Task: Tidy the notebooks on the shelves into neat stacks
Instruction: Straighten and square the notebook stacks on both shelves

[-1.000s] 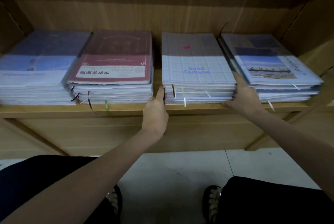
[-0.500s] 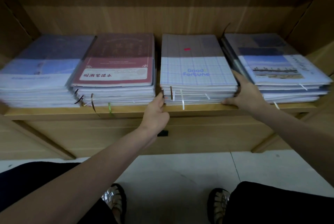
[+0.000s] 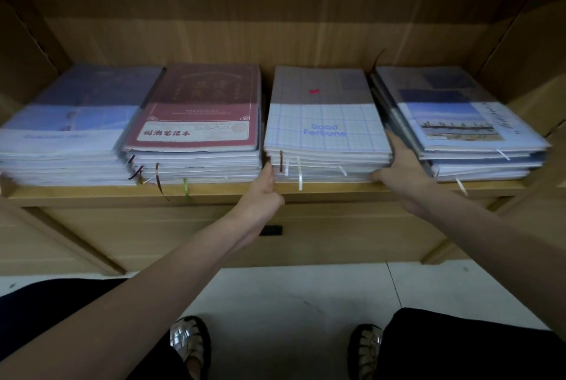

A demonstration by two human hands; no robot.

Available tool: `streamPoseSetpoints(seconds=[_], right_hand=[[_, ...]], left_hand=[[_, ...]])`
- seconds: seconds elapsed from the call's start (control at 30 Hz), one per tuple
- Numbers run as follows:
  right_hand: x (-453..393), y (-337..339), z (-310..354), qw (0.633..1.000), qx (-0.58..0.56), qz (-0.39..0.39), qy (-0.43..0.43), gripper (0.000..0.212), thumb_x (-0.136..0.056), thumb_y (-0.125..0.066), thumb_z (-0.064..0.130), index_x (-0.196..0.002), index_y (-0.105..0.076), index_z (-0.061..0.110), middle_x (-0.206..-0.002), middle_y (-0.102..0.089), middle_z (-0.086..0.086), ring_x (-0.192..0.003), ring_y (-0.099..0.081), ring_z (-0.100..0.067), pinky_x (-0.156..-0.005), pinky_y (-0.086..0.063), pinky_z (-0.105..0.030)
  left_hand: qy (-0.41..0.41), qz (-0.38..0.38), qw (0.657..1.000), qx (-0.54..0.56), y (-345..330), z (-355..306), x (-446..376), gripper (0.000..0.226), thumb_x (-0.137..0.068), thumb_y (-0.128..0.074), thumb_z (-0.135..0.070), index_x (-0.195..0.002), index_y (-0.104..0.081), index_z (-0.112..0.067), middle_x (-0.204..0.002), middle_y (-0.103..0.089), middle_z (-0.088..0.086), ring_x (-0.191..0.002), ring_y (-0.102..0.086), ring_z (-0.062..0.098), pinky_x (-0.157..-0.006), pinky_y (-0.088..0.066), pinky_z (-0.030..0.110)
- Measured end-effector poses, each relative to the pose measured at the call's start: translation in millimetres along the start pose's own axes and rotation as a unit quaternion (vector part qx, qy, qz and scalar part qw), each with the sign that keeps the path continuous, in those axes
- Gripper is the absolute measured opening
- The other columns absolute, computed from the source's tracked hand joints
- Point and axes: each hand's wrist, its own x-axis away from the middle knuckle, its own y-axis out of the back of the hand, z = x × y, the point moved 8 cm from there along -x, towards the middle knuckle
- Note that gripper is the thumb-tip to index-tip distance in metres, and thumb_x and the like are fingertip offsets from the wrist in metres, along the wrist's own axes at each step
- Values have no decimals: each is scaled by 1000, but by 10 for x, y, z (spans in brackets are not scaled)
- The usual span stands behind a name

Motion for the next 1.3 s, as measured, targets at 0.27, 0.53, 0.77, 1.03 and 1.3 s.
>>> streamPoseSetpoints(seconds=[0.27, 0.53, 0.77, 1.03, 1.3], right_hand=[[28, -23, 14, 998, -50, 36, -31, 91, -74, -61, -20, -147, -26, 21, -121, -56, -4, -107, -55, -24, -78, -50, -30], [44, 151, 78, 998, 32, 52, -21, 82, -76, -69, -10, -145, -31, 14, -124, -59, -9, -113, -56, -26, -100, -45, -41], [-9, 113, 151, 993, 96, 65, 18, 59, -76, -70, -5, -128, -48, 13, -120, -60, -9, -112, -57, -27, -99, -46, -44], [-62, 70, 180, 994, 93, 55, 12, 57, -77, -70, -2, -126, -46, 12, -118, -60, -7, -108, -57, -25, -94, -49, -44], [-73, 49, 144, 994, 80, 68, -1, 74, -74, -74, 0, -135, -34, 16, -123, -56, -5, -113, -55, -26, -95, -48, -47]], left_hand=[[-6, 0, 1000, -18, 78, -1, 11, 77, -87, -36, 19, -149, -12, -21, -151, -22, -9, -141, -18, 10, -111, -17, 24], [-43, -41, 998, -11, 189, -177, 30, 64, -89, -43, 14, -145, -27, -14, -129, -38, -15, -127, -34, 2, -102, -26, 15], [-69, -46, 991, -102, 191, -294, -28, 54, -89, -46, 9, -139, -39, -10, -118, -48, -11, -120, -47, 11, -93, -34, 18], [-81, -20, 994, -74, 193, -416, -120, 60, -86, -46, 13, -134, -40, -24, -112, -57, -15, -111, -53, 5, -95, -42, 18], [-49, -37, 994, -95, 183, -259, -247, 58, -87, -46, 10, -139, -38, -16, -126, -55, -3, -119, -50, 15, -106, -38, 32]])
